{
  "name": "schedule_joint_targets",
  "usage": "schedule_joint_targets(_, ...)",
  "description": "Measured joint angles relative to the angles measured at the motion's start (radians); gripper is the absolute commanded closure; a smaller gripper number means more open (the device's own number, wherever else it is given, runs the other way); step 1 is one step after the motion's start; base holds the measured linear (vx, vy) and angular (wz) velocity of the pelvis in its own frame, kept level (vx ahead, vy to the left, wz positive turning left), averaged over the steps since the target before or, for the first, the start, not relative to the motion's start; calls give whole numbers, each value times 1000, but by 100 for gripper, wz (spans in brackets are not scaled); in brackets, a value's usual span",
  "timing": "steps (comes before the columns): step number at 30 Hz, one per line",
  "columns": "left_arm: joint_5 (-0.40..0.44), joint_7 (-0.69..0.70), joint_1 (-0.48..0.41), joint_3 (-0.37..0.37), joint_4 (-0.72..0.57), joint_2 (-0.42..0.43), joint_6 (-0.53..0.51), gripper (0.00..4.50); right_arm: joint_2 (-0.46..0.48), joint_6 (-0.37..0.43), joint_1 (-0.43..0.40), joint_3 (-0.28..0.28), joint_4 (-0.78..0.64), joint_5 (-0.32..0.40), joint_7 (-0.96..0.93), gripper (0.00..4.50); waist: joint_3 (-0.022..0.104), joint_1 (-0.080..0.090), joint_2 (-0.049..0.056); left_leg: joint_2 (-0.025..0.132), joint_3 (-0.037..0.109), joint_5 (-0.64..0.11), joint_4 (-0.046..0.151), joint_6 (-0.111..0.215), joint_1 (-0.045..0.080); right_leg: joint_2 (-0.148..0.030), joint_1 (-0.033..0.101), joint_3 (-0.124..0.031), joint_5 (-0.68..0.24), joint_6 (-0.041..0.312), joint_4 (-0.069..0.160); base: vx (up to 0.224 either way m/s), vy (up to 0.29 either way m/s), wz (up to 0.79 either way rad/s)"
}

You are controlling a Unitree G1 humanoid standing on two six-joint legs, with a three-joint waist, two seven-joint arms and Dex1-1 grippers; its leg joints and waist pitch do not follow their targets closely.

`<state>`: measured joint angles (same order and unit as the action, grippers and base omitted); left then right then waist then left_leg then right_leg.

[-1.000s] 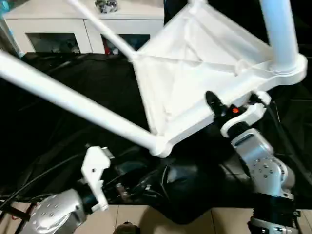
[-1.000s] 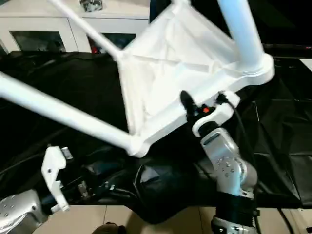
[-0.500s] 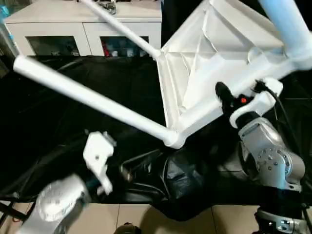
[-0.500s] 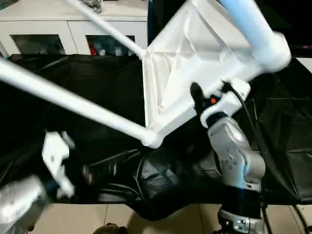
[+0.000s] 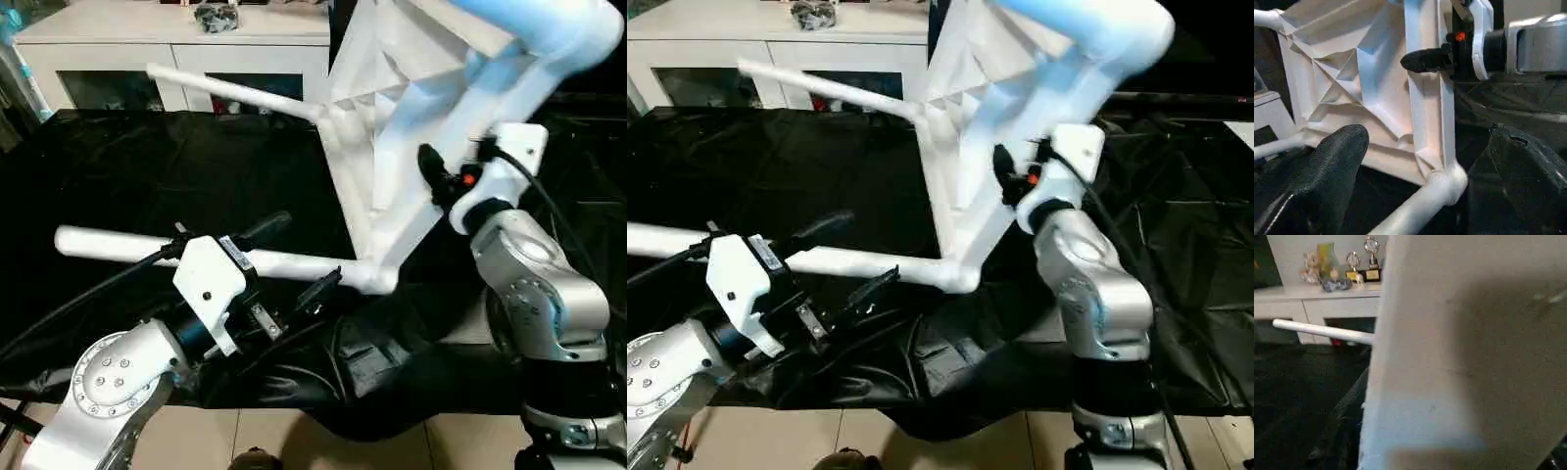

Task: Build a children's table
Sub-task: Flip table

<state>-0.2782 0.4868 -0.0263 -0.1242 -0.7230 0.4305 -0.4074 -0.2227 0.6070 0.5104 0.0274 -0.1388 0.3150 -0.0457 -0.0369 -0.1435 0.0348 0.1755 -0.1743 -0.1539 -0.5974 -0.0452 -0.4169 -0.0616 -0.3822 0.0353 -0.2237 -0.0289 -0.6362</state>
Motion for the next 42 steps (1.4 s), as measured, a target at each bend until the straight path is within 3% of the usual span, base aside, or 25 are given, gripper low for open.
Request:
schedule_joint_targets(5,1,-1,2,1,0,8,-9,0,0,4,1,-37,-6,-77,-43,252,0,-1,-10,0,0,0,-2,0,0,0,0,0,0,0,-1,0,0,0)
schedule_joint_targets(11,46,-24,44,6,15,16,-10,0,11,-19,8,-56,30,-106,-46,253,0,6,-11,-1,0,0,-2,0,10,0,2,-3,0,-1,-2,0,0,0)
schedule_joint_targets(12,61,-35,56,8,28,20,-12,0,18,-32,14,-62,46,-113,-36,218,0,11,-11,-1,0,0,-2,0,12,0,2,-4,0,-1,-3,0,0,0)
schedule_joint_targets(16,166,-57,122,1,79,60,30,0,34,-114,38,-88,134,-135,3,181,0,33,-15,-1,2,0,-2,0,14,0,1,-3,0,-1,-7,0,0,0)
schedule_joint_targets(20,266,-87,187,-2,110,73,124,0,46,-152,38,-107,193,-147,23,151,-1,39,-20,-1,2,0,-3,0,12,0,1,-4,3,2,-8,0,0,0)
schedule_joint_targets(24,432,-142,269,-16,152,135,246,0,45,-193,13,-109,165,-149,58,108,-2,36,-20,-1,2,0,-3,0,13,0,0,-3,3,2,-9,0,0,0)
schedule_joint_targets(27,526,-209,334,0,161,155,323,0,46,-200,-58,-111,83,-128,93,99,-2,31,-19,-1,2,0,-3,0,12,0,0,-4,2,3,-8,0,0,0)
schedule_joint_targets(30,564,-237,358,31,171,157,389,0,36,-213,-101,-116,25,-126,118,93,-2,31,-16,-1,2,0,-3,0,12,1,0,-4,2,9,-8,0,0,0)
schedule_joint_targets(35,608,-275,378,64,191,174,487,0,-12,-235,-175,-112,-70,-115,170,93,-4,27,-8,-1,3,0,-3,0,12,1,0,-4,0,10,-9,0,0,0)
schedule_joint_targets(42,621,-295,384,77,221,184,609,0,-72,-331,-245,-92,-179,-72,308,93,-2,30,6,-1,5,0,-3,0,15,2,0,-3,-1,8,-10,0,0,0)
